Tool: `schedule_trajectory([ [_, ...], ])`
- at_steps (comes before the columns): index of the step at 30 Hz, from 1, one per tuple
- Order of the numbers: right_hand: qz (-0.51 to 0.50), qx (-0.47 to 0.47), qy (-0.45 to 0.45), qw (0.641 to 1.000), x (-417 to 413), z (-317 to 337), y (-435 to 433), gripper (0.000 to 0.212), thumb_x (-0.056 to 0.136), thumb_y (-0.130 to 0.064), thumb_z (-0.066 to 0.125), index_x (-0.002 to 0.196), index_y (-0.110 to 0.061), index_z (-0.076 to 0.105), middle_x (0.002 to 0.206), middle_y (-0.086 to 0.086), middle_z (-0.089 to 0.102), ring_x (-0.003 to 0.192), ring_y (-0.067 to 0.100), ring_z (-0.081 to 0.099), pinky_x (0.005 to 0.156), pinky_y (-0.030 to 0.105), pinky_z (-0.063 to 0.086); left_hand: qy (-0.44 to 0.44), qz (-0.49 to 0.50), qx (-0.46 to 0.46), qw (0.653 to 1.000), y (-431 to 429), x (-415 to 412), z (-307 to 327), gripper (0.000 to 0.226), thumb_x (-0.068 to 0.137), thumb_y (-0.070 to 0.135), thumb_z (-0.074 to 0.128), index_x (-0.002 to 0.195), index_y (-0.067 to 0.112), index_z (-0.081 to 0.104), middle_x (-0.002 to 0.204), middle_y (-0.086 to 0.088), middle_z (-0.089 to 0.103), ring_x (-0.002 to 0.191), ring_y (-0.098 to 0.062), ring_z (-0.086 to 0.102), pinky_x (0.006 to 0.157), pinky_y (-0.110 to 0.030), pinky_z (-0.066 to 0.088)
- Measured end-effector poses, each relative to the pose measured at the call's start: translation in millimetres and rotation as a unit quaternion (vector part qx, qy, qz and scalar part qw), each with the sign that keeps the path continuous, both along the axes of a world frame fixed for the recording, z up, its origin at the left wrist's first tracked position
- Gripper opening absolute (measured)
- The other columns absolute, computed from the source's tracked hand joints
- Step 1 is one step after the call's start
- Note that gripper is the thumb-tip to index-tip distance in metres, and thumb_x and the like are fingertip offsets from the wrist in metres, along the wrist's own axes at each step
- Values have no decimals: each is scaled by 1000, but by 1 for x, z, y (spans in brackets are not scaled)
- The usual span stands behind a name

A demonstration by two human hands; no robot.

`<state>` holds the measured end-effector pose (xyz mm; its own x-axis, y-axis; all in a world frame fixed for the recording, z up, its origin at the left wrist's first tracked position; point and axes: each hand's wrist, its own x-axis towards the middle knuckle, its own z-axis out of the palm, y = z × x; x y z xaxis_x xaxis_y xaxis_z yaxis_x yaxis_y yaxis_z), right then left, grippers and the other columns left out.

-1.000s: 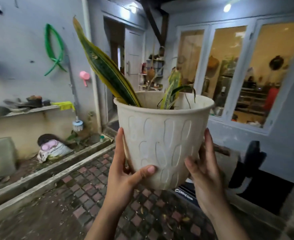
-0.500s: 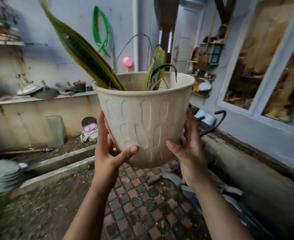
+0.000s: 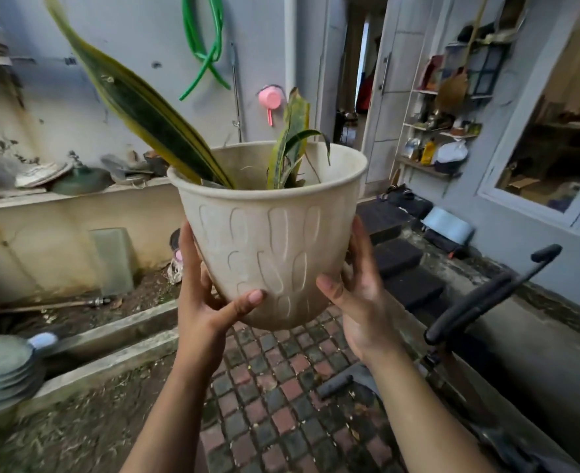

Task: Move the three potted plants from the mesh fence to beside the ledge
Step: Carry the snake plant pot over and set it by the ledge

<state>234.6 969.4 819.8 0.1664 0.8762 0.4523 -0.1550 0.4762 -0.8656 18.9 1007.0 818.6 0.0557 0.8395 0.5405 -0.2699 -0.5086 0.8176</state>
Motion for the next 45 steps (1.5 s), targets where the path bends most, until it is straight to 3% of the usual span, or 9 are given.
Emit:
schedule_trajectory([
  [5, 5, 5, 34, 999, 22, -19, 119, 92, 80, -14, 80, 157, -42, 39, 155, -6, 52, 138, 19, 57, 103, 36, 55, -5, -12, 0, 1000, 114, 25, -15, 125, 60, 45, 99, 159, 59, 23, 170, 14, 37, 151, -18, 48, 116, -55, 48],
  [13, -13, 19, 93, 995, 88, -69, 350, 97, 75, -10, 76, 160, -31, 35, 163, 8, 43, 140, 23, 54, 105, 36, 53, 3, -22, -7, 1000, 343, 103, -61, 126, 59, 15, 86, 163, 49, 23, 168, 5, 40, 150, -27, 48, 118, -64, 43],
  [16, -9, 3, 106, 994, 110, -91, 430, 92, 77, -8, 71, 159, -30, 37, 160, 4, 47, 138, 18, 56, 103, 31, 54, 10, -24, -34, 999, 426, 129, -84, 129, 58, 32, 99, 162, 51, 24, 172, 0, 35, 155, -34, 40, 120, -72, 35],
  [24, -70, -42, 130, 988, 137, -181, 619, 95, 75, -16, 71, 159, -38, 34, 160, -6, 49, 144, 19, 52, 107, 35, 53, 33, -19, -54, 998, 631, 165, -181, 123, 54, 64, 96, 156, 63, 26, 176, -1, 25, 161, -28, 30, 126, -67, 29],
  [29, -81, -60, 131, 986, 149, -298, 724, 93, 77, -11, 74, 155, -50, 40, 159, -6, 52, 144, 19, 53, 100, 31, 56, 65, -69, -49, 994, 758, 176, -289, 136, 50, 67, 97, 162, 49, 23, 169, -13, 34, 153, -34, 43, 118, -68, 41],
  [36, -90, -103, 116, 984, 178, -516, 819, 91, 80, -13, 72, 157, -45, 38, 157, -11, 54, 142, 13, 54, 100, 28, 55, 77, -98, -102, 987, 841, 208, -492, 124, 61, 63, 93, 161, 46, 22, 162, 9, 44, 148, -19, 48, 114, -35, 50],
  [40, -81, -131, 114, 981, 200, -644, 837, 88, 78, -16, 76, 156, -38, 41, 155, -7, 55, 140, 16, 56, 99, 29, 55, 87, -100, -120, 984, 855, 226, -619, 129, 66, 63, 89, 161, 21, 13, 156, 7, 45, 147, -19, 46, 115, -37, 47],
  [42, -96, -151, 103, 978, 211, -706, 841, 93, 76, -21, 80, 159, -31, 38, 154, -8, 56, 139, 16, 57, 98, 30, 56, 105, -91, -119, 983, 858, 234, -683, 136, 65, 63, 89, 163, 13, 9, 158, -3, 42, 148, -25, 45, 120, -50, 45],
  [45, -103, -173, 88, 976, 224, -788, 843, 99, 76, -26, 82, 161, -26, 32, 148, -14, 61, 137, 14, 58, 99, 33, 56, 128, -78, -129, 980, 863, 244, -768, 142, 59, 58, 93, 165, 17, 8, 164, -14, 37, 149, -37, 43, 121, -62, 39],
])
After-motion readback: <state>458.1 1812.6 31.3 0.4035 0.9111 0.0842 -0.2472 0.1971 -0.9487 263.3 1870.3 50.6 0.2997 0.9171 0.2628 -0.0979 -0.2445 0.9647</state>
